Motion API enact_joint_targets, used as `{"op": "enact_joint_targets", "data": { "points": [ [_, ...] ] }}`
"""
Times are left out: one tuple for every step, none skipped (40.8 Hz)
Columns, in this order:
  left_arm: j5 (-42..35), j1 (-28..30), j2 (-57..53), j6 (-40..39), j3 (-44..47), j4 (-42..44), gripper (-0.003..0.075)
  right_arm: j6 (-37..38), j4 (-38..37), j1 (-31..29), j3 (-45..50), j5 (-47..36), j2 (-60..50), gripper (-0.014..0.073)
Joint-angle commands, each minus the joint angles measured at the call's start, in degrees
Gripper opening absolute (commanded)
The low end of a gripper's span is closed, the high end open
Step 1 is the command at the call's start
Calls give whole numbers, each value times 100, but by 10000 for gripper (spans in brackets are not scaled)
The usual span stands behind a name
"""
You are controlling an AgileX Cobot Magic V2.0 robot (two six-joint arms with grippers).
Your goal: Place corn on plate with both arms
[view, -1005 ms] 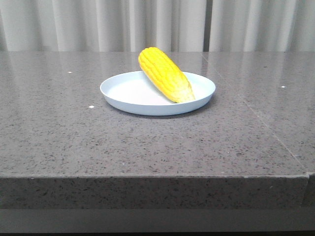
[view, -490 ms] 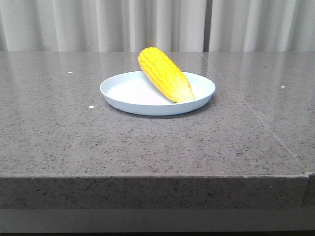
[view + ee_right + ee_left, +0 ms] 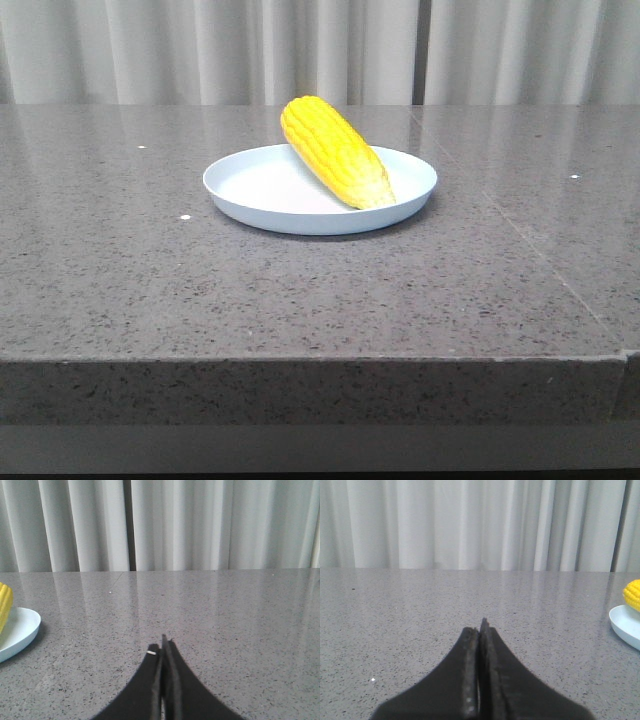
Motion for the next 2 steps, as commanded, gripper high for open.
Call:
{"op": "enact_joint_targets", "data": {
  "points": [
    [-455,11,-85,-58,121,-42,-20,-18,-53,6,-121,-497,-103,-87],
    [-455,11,-85,-58,121,-42,-20,-18,-53,6,-121,-497,-103,-87]
  ]
}}
